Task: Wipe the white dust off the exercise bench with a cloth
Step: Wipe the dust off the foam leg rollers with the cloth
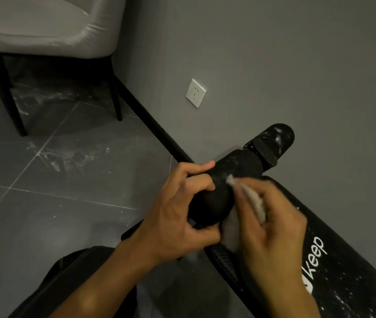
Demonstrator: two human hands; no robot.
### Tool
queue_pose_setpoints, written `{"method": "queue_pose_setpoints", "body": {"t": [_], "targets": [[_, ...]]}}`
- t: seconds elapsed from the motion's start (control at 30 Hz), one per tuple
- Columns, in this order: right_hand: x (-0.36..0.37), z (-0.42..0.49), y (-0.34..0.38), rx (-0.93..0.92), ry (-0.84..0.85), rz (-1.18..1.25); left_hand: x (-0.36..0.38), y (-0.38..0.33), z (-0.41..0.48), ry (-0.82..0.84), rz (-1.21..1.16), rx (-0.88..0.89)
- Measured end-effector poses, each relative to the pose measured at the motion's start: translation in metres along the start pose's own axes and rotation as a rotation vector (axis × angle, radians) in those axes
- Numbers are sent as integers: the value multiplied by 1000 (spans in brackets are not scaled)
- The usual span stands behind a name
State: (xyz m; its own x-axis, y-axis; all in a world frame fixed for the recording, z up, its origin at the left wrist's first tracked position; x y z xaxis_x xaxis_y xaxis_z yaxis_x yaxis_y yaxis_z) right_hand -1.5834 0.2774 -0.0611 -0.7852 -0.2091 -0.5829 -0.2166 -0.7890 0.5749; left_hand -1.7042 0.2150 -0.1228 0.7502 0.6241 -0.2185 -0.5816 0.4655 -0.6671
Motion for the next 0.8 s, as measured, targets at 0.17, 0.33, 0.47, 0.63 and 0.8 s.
{"method": "queue_pose_setpoints", "body": {"t": [0.17, 0.33, 0.47, 0.63, 0.8], "targets": [[3, -2, 7, -97, 57, -53, -1, -1, 1, -22, -1, 14], [-13, 26, -22, 86, -36, -111, -1, -5, 1, -21, 1, 20], [5, -3, 11, -54, 6, -22, -2, -3, 0, -10, -13, 27], [1, 4, -3, -7, -20, 27, -2, -1, 0, -29, -15, 25], [-10, 13, -23, 132, -118, 11, -1, -1, -1, -33, -1, 10]]}}
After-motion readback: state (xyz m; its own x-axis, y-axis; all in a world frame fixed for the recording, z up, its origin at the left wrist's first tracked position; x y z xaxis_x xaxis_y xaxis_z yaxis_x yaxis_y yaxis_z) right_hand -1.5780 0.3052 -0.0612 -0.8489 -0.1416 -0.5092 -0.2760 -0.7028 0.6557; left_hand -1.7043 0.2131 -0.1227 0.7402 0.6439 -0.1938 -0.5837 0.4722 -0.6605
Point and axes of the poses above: each hand's wrist, its own z-axis towards the middle knuckle, its own x-axis out of the palm, y = z × x, the point moved 9 cm from there along z, towards the middle knuckle, and after that the axes turned 2 degrees about y, right-handed, at the moved point
